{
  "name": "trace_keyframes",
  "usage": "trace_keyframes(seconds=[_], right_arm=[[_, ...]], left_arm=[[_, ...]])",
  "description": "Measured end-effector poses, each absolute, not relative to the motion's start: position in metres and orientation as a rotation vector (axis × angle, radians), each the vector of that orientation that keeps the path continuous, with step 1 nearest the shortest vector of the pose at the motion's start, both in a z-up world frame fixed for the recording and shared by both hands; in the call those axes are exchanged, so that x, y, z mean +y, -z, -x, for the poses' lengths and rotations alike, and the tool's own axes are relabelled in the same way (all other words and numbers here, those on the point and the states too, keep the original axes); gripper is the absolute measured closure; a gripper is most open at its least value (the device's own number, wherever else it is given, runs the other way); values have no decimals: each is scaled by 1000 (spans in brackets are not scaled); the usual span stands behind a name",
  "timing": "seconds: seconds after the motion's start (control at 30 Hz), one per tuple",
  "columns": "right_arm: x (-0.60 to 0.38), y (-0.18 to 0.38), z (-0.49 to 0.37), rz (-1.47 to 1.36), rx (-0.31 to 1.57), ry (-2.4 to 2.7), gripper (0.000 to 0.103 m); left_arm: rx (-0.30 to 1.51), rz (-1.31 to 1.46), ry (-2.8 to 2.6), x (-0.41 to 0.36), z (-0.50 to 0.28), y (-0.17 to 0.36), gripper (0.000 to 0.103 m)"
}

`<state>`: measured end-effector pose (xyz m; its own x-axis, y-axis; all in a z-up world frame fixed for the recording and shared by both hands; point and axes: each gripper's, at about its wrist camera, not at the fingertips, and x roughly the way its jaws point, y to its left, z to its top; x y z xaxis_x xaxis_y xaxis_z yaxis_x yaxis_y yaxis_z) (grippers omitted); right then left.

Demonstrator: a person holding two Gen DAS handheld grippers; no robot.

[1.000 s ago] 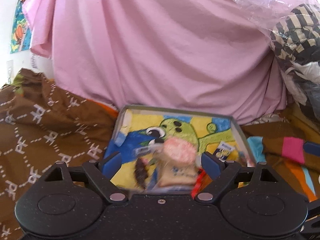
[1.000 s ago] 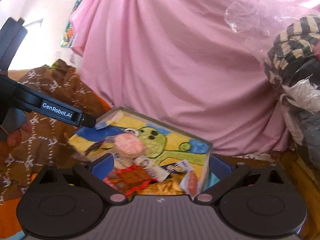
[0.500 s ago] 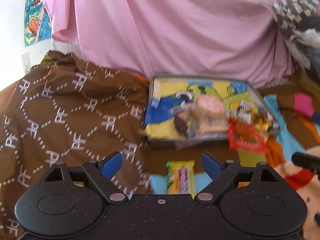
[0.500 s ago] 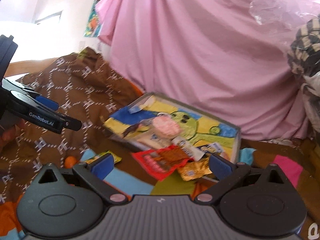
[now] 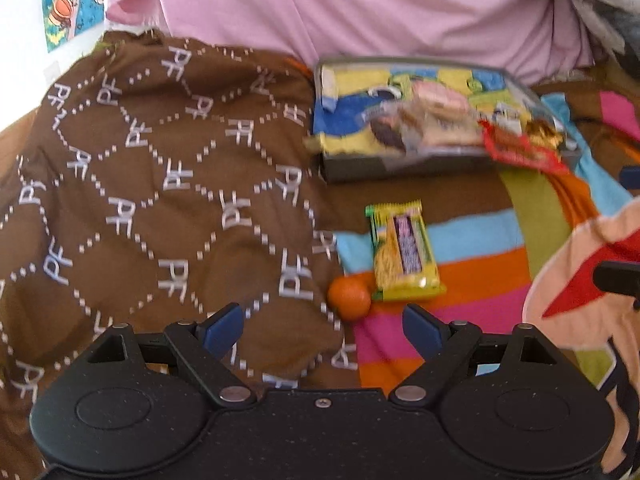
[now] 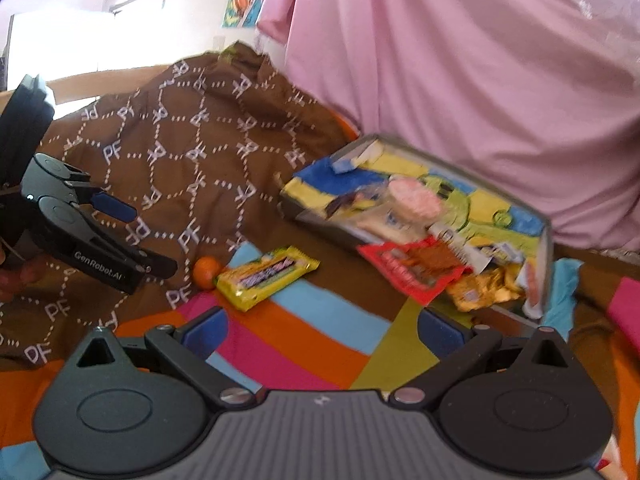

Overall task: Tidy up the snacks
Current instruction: 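Move both grippers back over the biscuit bar and mandarin on the bedspread, then grasp the orange mandarin with the left gripper while the right reaches the yellow biscuit bar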

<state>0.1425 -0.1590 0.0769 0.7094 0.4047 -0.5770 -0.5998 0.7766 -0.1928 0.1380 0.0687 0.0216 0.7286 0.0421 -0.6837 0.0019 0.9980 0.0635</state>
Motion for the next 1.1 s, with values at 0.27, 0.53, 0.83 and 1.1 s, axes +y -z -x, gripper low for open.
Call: trace_keyframes(seconds=[0.27,0.53,0.83,1.1], right_arm=[[-144,-59,-158,337,645,-573,0],[-125,-44,-174,277,720,-554,0],[-99,-33,-196,198,825,-510,0],[-65,-25,-226,137,855,-457,0]], left_arm=[[791,-138,28,65,-132,-1,16],[786,-191,59,66,-132,5,16],[771,-235,81,70,-129,7,16],[751,-275,112,70,-126,8,15]])
